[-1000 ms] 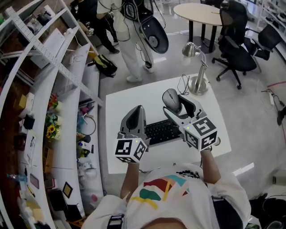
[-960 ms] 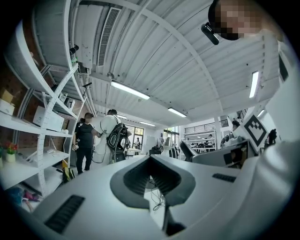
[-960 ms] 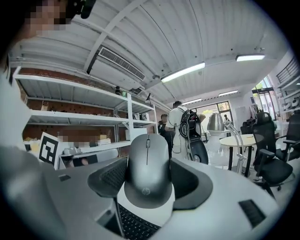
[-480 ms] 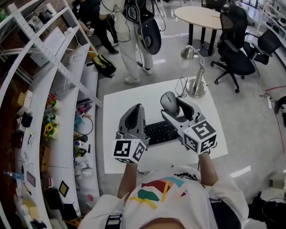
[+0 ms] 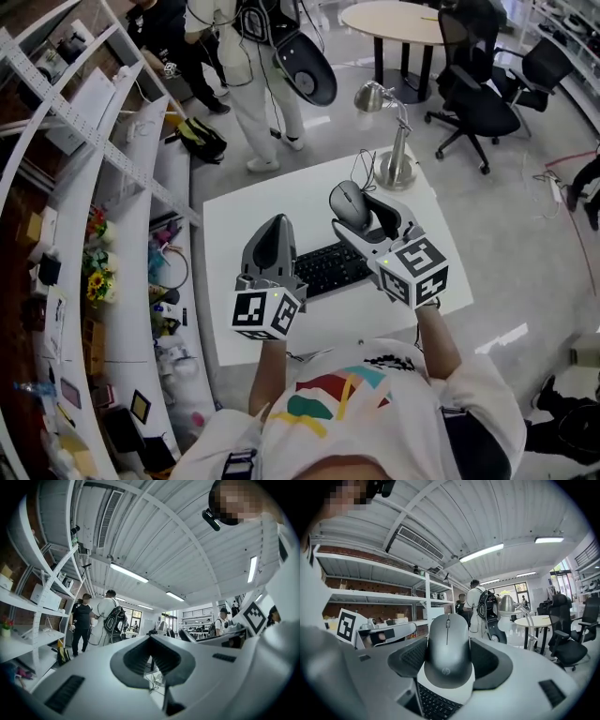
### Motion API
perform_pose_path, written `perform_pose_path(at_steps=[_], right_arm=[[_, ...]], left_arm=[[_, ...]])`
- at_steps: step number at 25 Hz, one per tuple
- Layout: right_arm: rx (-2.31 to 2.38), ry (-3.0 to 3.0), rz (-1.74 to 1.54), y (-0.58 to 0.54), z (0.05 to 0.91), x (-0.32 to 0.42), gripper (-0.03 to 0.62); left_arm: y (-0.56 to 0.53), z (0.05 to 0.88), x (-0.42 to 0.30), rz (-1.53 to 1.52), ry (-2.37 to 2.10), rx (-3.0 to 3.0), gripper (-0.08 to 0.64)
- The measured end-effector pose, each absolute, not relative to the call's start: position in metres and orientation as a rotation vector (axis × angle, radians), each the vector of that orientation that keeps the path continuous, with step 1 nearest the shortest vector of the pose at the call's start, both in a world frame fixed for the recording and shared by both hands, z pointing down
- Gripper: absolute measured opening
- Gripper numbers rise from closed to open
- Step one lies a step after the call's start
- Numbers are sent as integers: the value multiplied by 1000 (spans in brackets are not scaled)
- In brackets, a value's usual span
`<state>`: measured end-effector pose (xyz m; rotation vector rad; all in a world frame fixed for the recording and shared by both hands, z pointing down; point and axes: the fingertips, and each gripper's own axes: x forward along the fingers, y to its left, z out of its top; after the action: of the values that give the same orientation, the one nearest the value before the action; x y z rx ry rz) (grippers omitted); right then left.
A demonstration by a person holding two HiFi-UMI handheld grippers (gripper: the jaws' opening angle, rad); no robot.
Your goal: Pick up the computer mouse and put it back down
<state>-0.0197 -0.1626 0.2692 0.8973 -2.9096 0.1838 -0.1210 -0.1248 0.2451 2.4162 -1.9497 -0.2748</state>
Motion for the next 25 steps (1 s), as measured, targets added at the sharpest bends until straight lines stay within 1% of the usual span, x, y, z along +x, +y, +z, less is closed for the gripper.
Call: perform_pose_path(at_steps=[8,11,15,19,25], right_arm=[[1229,-2634,228,-229,334,61,287],[1326,-2475,273,-244,379,101,287],[1396,-2320,439,-251,448,151,287],[1388,-2245,548,-261,506,172,287],[1275,-2128,652,-245,581,174,287]], left_arm=[[-150,270,-92,-197,-1830,2442,43],[-157,291,-68,-125,-1736,2455,43],[-162,333,-34,14,-1598,2440,43],[-172,379,-16,100,-1519,2395,43],[-170,443,-8,195,-1459,2306,43]])
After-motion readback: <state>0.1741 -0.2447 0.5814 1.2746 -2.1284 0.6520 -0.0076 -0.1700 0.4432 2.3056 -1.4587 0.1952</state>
